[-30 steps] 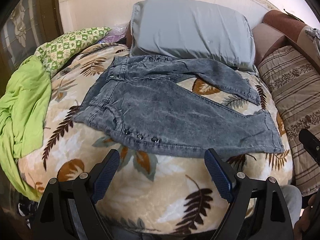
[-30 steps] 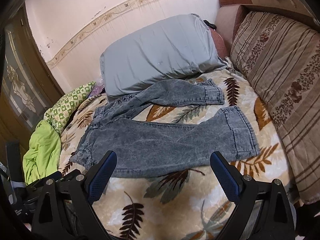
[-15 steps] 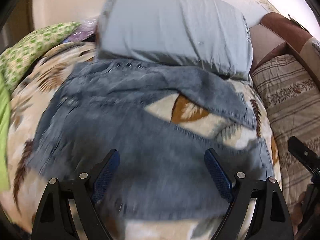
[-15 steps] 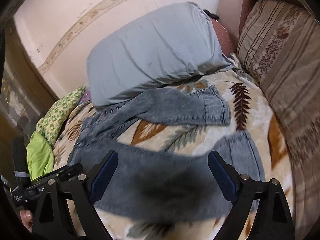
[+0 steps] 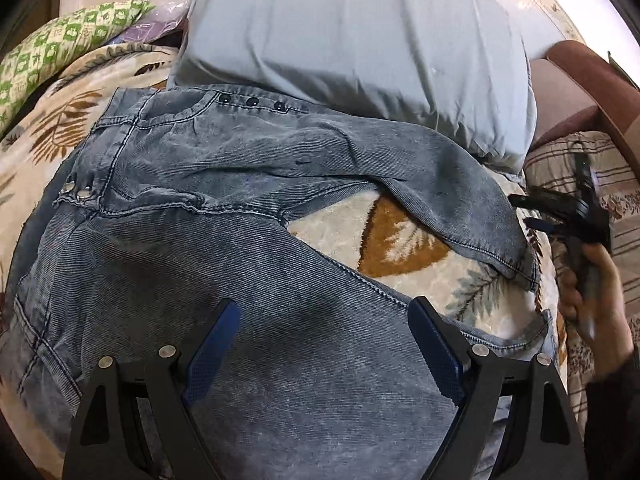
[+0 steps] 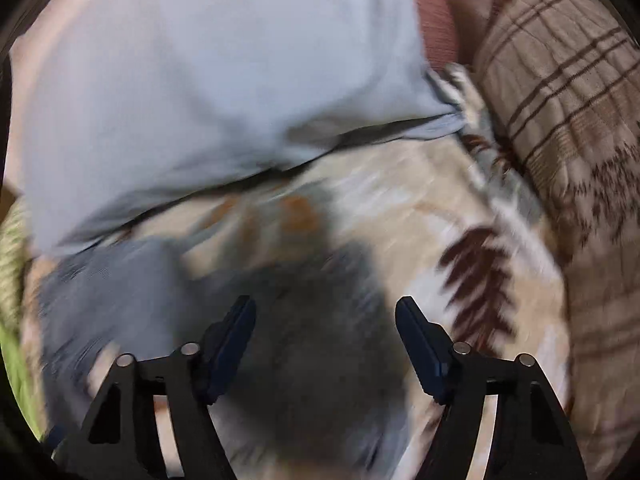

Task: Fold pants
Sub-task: 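Grasp the jeans leg hem with the right gripper while the left gripper grasps the other hem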

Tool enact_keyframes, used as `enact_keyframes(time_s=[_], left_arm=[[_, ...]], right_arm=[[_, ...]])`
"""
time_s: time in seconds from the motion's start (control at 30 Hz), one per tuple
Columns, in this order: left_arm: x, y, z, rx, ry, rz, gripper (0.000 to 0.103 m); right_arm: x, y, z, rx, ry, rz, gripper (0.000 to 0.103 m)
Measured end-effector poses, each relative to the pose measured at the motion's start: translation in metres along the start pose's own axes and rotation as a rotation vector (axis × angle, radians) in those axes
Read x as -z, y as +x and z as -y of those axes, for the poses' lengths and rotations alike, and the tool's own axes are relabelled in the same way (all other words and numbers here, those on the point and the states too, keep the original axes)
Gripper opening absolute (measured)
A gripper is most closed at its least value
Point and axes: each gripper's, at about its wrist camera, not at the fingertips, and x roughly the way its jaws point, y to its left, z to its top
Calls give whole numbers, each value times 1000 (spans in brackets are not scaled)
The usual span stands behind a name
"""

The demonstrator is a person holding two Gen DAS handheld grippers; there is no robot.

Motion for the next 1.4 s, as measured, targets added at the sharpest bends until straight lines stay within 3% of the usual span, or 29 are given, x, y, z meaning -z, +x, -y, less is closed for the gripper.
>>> enact_keyframes(time_s=[0.13,0.17,0.2,0.23,0.27,0.47,0.6,0.8,0.97,1.07,1.17,1.23,1.27,1.3,1.4], left_arm=[[1,4,3,0,14,-7,86],[2,1,4,6,14,-8,86],[3,1,6,8,15,-9,86],[4,-2,7,10,15,-9,86],[7,-8,11,15,15,-6,86],[4,-30,20,50,12,6,86],[-22,-39,34,135,-21,-32,86],[-75,-33,65,245,-115,-125,87],[-107,-13,94,247,-167,-161,87],[-119,17,105,241,-215,-257,85],[-131,42,107,242,-275,-328,73],[-137,52,109,185,-267,-356,49],[-140,56,109,158,-262,-370,28],[-143,60,107,130,-279,-388,20],[-148,55,96,143,-355,-383,9]], right_arm=[[-6,32,0,-4,15,-78,68],[-3,29,-6,29,-18,-60,49],[0,25,-13,52,-54,-52,38],[3,20,-17,87,-70,-34,10],[5,14,-20,113,-84,-10,8],[27,-69,-18,-16,-57,169,6],[55,-141,-24,-117,-45,299,6],[119,-172,-22,-259,13,395,6],[146,-178,-33,-274,-63,404,6],[160,-183,-34,-296,-93,407,6],[171,-179,-34,-332,-138,386,6],[175,-180,-31,-341,-144,382,6],[175,-180,-27,-355,-133,380,6],[175,-180,-23,-383,-121,374,6],[174,-177,-17,-426,-123,353,6]])
